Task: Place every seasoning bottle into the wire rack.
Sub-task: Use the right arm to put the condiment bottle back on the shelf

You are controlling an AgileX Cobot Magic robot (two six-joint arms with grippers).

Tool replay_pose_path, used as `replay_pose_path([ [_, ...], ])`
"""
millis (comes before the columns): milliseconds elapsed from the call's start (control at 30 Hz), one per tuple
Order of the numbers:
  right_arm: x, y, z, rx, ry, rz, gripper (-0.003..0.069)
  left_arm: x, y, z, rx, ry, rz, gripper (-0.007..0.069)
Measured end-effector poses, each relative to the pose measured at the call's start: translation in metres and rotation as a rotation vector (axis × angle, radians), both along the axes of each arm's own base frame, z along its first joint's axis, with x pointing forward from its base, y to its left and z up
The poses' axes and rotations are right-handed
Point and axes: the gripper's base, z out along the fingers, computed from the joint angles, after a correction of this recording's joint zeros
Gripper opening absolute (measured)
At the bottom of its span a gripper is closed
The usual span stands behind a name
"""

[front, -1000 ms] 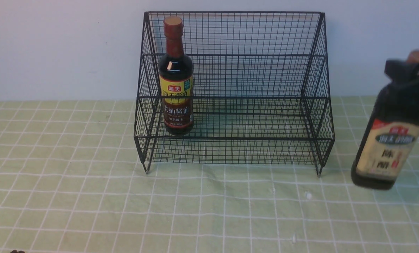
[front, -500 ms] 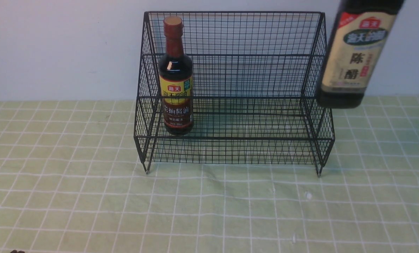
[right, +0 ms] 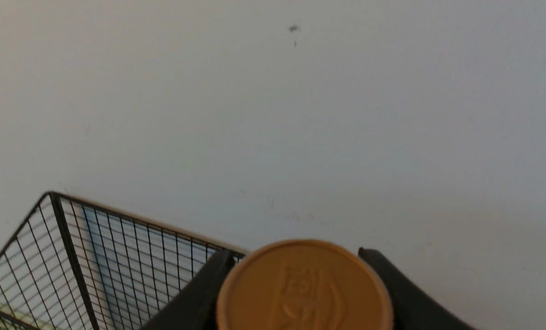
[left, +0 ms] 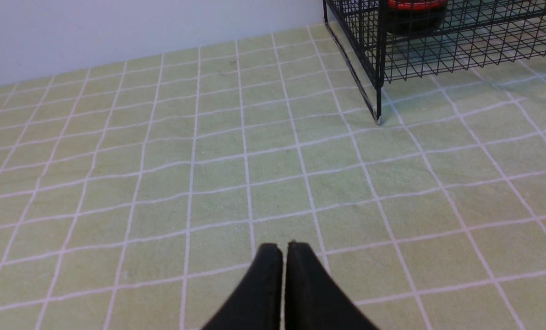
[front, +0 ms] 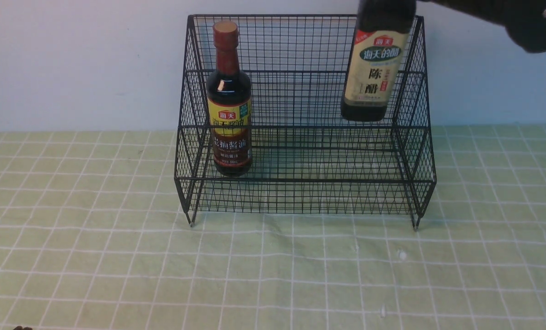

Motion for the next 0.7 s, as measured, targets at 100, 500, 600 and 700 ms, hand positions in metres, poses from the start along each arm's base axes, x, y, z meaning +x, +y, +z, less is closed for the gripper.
replay_pose_path([
  [100, 0.007, 0.003, -0.018, -0.031, 0.075, 0.002, 0.0313, 0.000, 0.000, 0.000, 0.000, 0.000, 0.000, -0.0006],
  [500, 0.016, 0.007, -0.059, -0.107, 0.295, 0.009, 0.0313, 0.000, 0.000, 0.000, 0.000, 0.000, 0.000, -0.0006],
  [600, 0.016, 0.007, -0.059, -0.100, 0.304, 0.010, 0.0313, 0.000, 0.000, 0.000, 0.000, 0.000, 0.000, -0.0006],
  [700, 0.015, 0.007, -0.060, -0.093, 0.319, 0.010, 0.0328, 0.000, 0.000, 0.000, 0.000, 0.000, 0.000, -0.0006],
])
